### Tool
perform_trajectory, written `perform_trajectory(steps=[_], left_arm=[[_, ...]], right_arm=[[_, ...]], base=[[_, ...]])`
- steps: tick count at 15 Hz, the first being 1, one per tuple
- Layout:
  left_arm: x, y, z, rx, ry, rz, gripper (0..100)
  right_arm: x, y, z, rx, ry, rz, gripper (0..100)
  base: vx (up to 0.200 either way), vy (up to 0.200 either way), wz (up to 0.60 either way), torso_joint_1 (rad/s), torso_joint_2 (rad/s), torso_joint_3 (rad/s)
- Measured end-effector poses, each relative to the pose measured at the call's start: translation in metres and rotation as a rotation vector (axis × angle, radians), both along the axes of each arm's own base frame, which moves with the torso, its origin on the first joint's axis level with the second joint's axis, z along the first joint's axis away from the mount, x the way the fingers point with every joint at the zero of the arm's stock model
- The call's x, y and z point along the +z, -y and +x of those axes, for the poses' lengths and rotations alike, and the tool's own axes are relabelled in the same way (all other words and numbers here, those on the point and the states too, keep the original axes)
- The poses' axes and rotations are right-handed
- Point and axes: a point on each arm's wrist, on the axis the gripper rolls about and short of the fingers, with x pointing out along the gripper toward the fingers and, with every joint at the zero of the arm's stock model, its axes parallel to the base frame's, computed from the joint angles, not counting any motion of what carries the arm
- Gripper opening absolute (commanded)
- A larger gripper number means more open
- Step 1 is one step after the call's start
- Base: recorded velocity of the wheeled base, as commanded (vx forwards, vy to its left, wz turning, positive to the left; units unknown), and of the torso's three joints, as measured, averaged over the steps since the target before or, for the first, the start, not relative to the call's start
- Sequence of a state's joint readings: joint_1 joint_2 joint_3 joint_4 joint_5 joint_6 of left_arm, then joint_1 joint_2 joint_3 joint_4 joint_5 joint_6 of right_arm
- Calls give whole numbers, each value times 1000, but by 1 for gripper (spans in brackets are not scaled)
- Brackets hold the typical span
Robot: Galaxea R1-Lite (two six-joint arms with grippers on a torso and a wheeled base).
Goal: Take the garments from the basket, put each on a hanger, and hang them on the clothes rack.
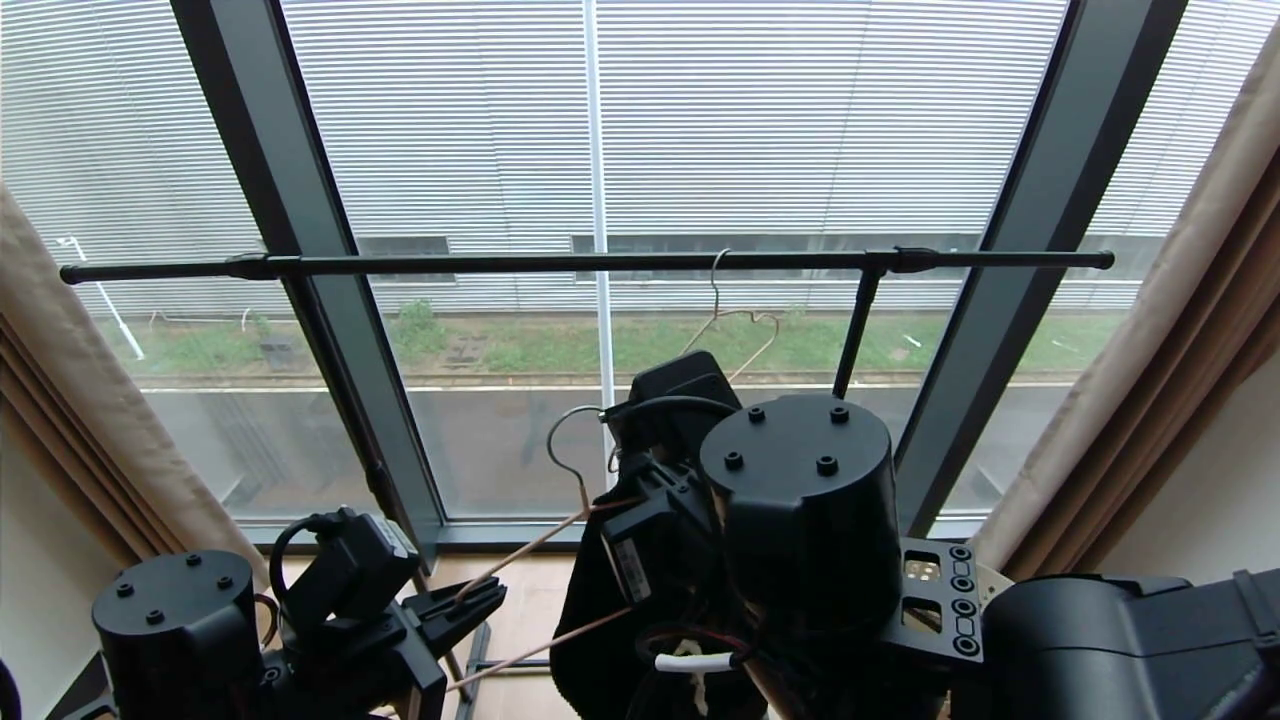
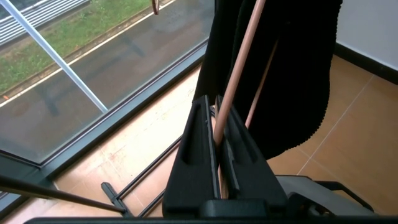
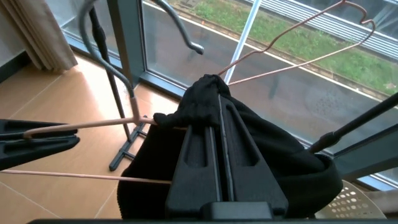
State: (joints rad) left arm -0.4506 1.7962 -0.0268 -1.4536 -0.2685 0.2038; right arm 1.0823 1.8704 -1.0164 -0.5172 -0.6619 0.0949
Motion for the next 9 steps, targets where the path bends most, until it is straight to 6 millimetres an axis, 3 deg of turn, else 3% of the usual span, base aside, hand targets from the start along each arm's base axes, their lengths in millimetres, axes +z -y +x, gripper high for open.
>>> perform_trajectory(steps=[9], left_arm=[[4,1,-3,-10,45,-22,0]], right_arm=[[9,1,-3,5,13,27,0]], base=[[0,0,0,0,0,0]])
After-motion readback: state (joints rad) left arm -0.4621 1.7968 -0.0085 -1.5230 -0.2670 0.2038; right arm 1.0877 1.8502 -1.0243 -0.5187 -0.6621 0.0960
